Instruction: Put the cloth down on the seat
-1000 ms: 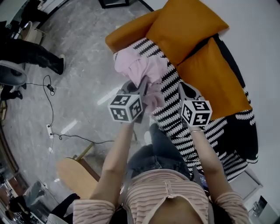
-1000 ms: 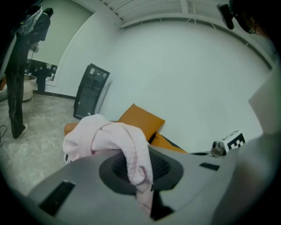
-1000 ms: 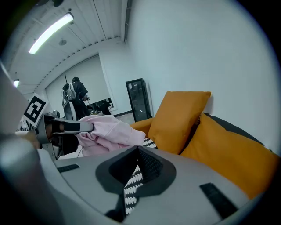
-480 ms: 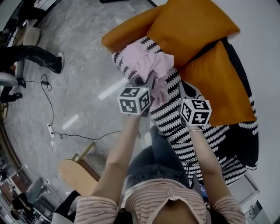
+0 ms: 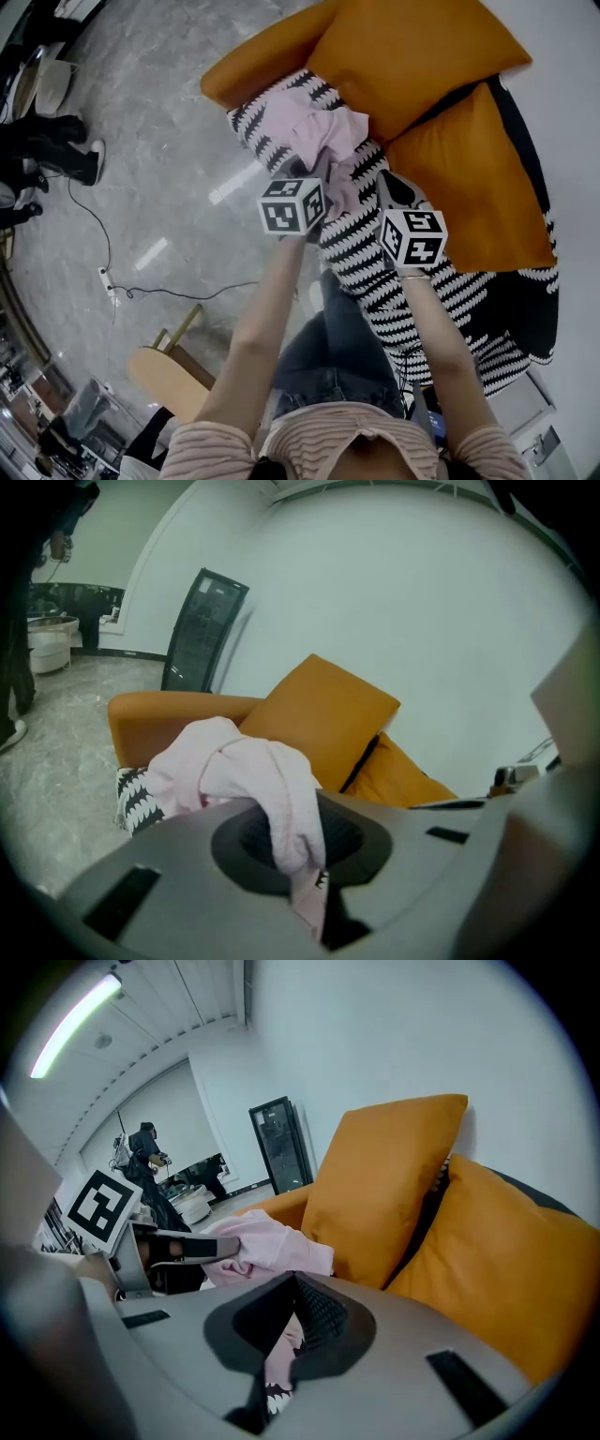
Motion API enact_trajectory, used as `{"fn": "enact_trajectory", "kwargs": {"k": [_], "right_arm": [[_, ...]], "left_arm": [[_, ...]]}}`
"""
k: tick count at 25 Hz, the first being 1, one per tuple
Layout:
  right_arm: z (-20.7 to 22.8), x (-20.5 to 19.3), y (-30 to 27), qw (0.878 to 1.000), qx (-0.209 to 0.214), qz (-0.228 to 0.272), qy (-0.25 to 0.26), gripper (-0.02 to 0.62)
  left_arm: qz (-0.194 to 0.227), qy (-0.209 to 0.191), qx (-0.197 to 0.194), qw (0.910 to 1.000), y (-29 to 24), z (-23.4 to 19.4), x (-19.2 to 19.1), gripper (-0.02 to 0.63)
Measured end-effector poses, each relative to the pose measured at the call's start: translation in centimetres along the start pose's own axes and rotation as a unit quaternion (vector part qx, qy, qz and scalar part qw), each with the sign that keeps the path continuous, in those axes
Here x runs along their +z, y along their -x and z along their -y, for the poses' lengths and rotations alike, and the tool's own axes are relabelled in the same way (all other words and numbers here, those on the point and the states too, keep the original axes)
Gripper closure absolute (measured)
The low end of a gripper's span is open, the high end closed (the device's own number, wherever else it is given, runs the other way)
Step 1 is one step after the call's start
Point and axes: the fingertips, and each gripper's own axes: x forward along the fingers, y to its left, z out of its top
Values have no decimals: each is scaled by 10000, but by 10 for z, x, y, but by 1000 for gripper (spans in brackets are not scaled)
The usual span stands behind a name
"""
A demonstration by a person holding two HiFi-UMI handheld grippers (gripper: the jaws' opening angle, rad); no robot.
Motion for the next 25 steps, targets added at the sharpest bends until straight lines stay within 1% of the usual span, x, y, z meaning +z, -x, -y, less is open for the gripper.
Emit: {"fn": "enact_trajectory", "kwargs": {"k": [7, 16, 25], "right_arm": [[6, -11, -28, 9999, 32, -168, -25, 588], [13, -24, -48, 9997, 46, -251, -16, 588], [11, -38, -63, 9991, 100, -409, 11, 588]], "left_arm": [[-265, 166, 164, 9994, -36, -23, -22, 563], [-614, 191, 315, 9974, -60, -42, -60, 563], [-685, 231, 383, 9966, -75, -53, -65, 563]]}}
